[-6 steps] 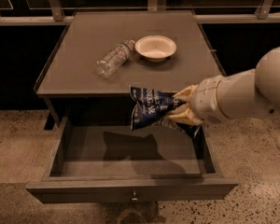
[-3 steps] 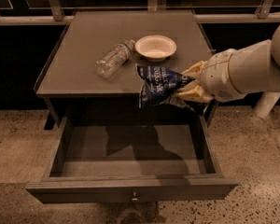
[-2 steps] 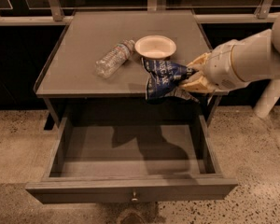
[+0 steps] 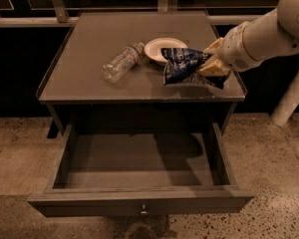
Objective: Pick blue chip bag from top drawer and place on counter
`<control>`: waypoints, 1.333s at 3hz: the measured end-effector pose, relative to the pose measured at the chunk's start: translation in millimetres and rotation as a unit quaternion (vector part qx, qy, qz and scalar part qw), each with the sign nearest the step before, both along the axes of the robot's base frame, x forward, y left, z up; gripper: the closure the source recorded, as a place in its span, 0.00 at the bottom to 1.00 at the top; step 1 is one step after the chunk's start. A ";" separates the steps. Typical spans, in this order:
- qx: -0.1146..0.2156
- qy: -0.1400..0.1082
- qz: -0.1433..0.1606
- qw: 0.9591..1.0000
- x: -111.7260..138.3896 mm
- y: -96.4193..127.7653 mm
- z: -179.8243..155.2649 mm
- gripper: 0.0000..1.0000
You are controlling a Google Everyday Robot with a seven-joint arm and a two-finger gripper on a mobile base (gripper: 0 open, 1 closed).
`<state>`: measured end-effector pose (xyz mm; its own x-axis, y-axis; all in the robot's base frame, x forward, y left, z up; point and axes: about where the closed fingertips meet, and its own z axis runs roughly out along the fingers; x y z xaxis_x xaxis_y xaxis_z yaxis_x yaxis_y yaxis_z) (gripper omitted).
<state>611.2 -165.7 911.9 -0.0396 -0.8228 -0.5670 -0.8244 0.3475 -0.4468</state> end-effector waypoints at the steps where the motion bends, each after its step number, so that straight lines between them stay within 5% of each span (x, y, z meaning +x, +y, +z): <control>1: -0.004 -0.002 -0.018 1.000 27.8 -13.3 -3.6 1.00; 4: -0.004 -0.002 -0.019 1.000 29.2 -14.1 -3.3 0.35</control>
Offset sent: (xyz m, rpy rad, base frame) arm 0.0235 -0.0113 -0.0029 -0.0076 -0.0030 -0.0312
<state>640.4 -179.8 908.6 -0.0688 -0.8255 -0.5601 -0.8085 0.3751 -0.4536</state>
